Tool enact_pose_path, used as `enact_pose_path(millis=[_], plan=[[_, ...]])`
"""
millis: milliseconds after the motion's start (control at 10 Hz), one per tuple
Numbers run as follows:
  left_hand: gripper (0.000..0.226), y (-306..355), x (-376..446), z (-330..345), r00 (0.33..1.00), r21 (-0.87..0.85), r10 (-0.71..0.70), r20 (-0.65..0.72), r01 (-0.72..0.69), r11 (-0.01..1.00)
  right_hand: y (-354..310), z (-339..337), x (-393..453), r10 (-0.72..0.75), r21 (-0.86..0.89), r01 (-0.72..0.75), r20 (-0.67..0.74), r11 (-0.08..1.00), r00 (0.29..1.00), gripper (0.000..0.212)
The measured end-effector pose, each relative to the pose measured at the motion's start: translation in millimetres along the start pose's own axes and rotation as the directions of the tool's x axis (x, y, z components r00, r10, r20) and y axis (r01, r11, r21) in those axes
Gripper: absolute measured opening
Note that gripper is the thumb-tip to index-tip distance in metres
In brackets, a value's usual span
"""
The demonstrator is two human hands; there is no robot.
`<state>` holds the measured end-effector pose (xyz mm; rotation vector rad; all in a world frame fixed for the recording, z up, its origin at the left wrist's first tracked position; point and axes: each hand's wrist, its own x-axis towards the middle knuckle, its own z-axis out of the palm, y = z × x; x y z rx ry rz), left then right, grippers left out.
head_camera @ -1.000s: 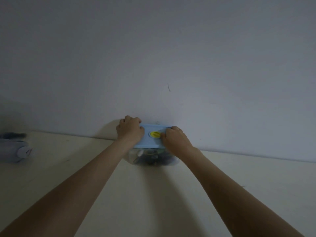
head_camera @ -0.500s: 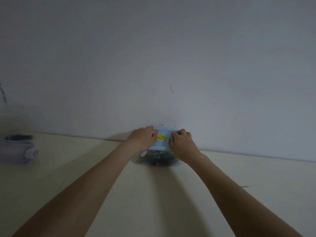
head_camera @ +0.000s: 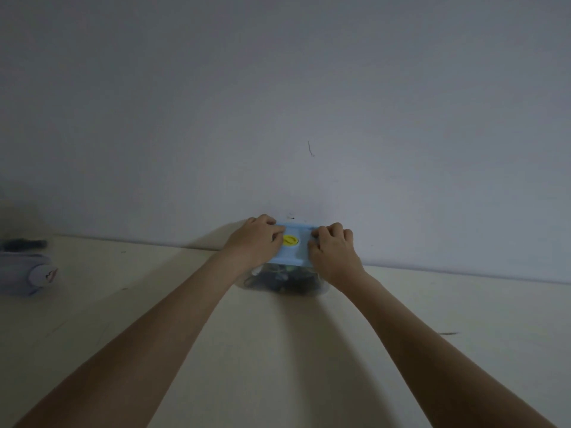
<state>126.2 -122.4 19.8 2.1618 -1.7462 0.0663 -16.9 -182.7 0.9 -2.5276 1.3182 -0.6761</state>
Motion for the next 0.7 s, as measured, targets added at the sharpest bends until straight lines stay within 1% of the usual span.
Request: enact_pose_path(millis=[100, 200, 300, 400, 500, 600, 700], plan=[[0.039, 1, 0, 2, 1.000, 0.030, -0.009, 0.002, 0.009, 1.000, -2, -2, -2, 0.018, 0.007, -0.018, -0.007, 1.000, 1.000, 0.036], [0.040, 3, 1, 1, 1.000, 0.039, -0.010, 0.027, 0.008, 0.999, 0, 2, 3, -0.006, 0.014, 0.006, 0.002, 1.000, 1.000, 0.037], [0.040, 3, 1, -1, 1.000, 0.040, -0.010, 0.025, 0.009, 0.999, -2, -2, 2, -0.009, 0.007, 0.009, 0.027, 1.000, 1.000, 0.037], [0.038, 6, 0, -6, 1.000, 0.060, -0.002, 0.000, 0.002, 0.998, -9, -13, -1, -0.020, 0.005, 0.020, 0.019, 1.000, 1.000, 0.037], [0.035, 5, 1, -9, 1.000, 0.024, 0.009, -0.028, -0.008, 1.000, -14, -20, 0, -0.020, -0.024, 0.021, 0.017, 0.999, 1.000, 0.038], [0.035, 4, 4, -11, 1.000, 0.001, 0.003, -0.006, -0.003, 1.000, -14, -25, 4, 0.024, -0.019, -0.023, 0.049, 1.000, 0.999, 0.035], [0.033, 9, 3, -16, 0.996, -0.004, 0.031, -0.081, -0.031, 1.000, -19, -29, 7, 0.020, 0.020, -0.021, 0.034, 1.000, 0.999, 0.035]])
